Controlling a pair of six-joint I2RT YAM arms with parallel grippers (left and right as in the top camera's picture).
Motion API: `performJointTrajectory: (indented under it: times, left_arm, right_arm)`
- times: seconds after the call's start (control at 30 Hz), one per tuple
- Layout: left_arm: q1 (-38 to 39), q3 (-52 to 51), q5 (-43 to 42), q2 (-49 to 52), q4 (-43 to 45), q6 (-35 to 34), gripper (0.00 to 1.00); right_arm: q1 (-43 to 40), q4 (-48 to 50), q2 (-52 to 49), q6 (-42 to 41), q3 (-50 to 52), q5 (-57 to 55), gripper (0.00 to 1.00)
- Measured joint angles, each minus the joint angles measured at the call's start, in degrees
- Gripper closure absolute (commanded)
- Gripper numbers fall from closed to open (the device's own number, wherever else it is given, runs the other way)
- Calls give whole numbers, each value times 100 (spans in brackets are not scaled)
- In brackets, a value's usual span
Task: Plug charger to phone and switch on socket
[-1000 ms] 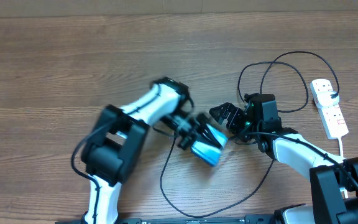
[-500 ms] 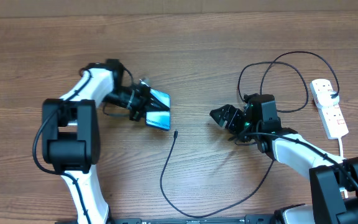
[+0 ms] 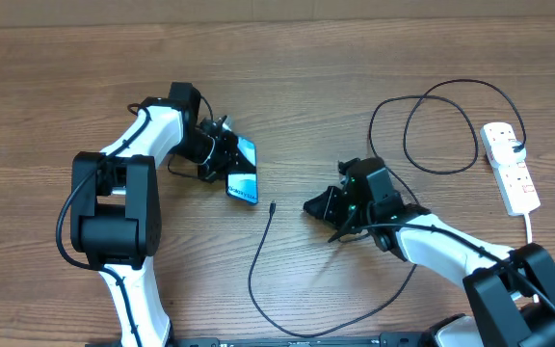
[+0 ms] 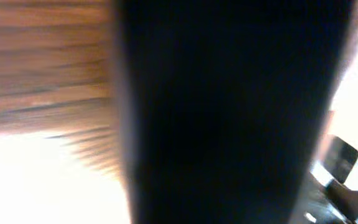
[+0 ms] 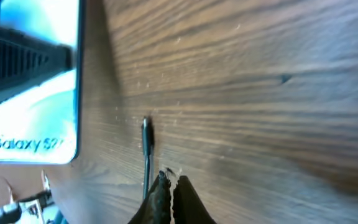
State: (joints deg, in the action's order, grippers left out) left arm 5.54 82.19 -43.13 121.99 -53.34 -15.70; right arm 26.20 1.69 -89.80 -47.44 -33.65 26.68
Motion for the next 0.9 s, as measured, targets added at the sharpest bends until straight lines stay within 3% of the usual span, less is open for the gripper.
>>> performJointTrajectory:
  times: [0.13, 0.6, 0.9]
  left_arm:
    - [-116, 2, 551, -4, -107, -37, 96]
    - [-216, 61, 1196, -103, -151, -17, 96]
    - [-216, 74, 1375, -125, -151, -20, 96]
  right_arm:
    - [264, 79, 0, -219, 0, -11, 96]
    - [1217, 640, 0, -592, 0, -625, 96]
    - [1416, 905, -229, -1003, 0, -1106, 96]
